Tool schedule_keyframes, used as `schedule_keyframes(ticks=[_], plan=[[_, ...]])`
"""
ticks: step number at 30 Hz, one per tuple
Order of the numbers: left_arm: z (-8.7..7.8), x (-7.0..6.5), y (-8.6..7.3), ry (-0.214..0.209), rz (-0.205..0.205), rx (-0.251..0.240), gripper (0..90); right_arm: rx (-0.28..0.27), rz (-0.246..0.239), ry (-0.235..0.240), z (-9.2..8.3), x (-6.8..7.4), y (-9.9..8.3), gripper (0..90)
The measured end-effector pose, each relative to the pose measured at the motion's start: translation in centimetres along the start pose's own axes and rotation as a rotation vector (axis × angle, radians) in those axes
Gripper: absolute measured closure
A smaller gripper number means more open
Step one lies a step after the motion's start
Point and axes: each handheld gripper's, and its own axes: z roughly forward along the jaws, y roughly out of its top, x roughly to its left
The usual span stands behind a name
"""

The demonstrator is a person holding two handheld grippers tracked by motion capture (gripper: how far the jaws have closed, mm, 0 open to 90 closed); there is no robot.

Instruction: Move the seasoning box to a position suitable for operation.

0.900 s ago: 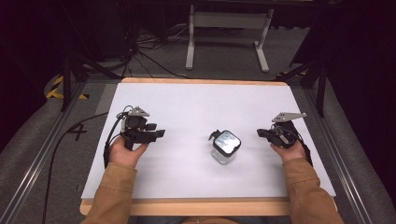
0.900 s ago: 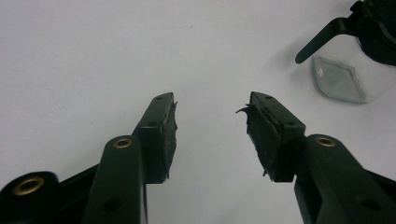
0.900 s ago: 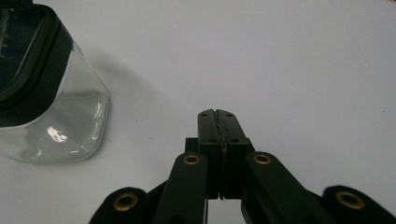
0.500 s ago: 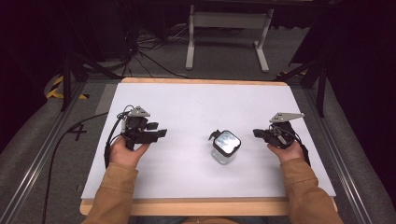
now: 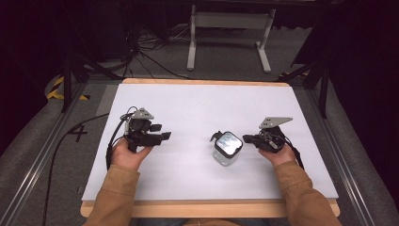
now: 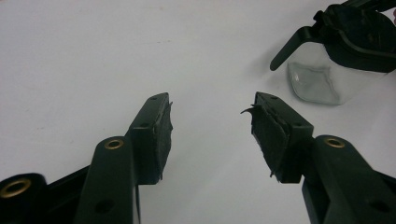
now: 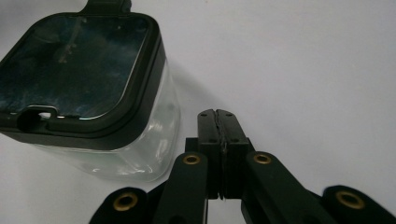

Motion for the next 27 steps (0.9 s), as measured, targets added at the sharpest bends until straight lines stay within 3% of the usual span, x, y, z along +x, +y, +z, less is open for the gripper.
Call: schedule_keyframes(ticks=[10, 18, 27], plan=[[0.4, -0.3, 0.0, 0.005, 0.019, 0.03, 45.7, 0.013, -0.028, 0.04, 0.7, 0.5, 0.1, 89.9], [0.5, -0.2, -0.1, 0.002, 0.018, 0.02, 45.4, 0.013, -0.045, 0.067, 0.9, 1.0, 0.3, 89.9], [0.5, -0.3, 0.0, 0.003, 0.017, 0.025, 45.4, 0.019, -0.051, 0.064, 0.9, 1.2, 0.4, 90.0]])
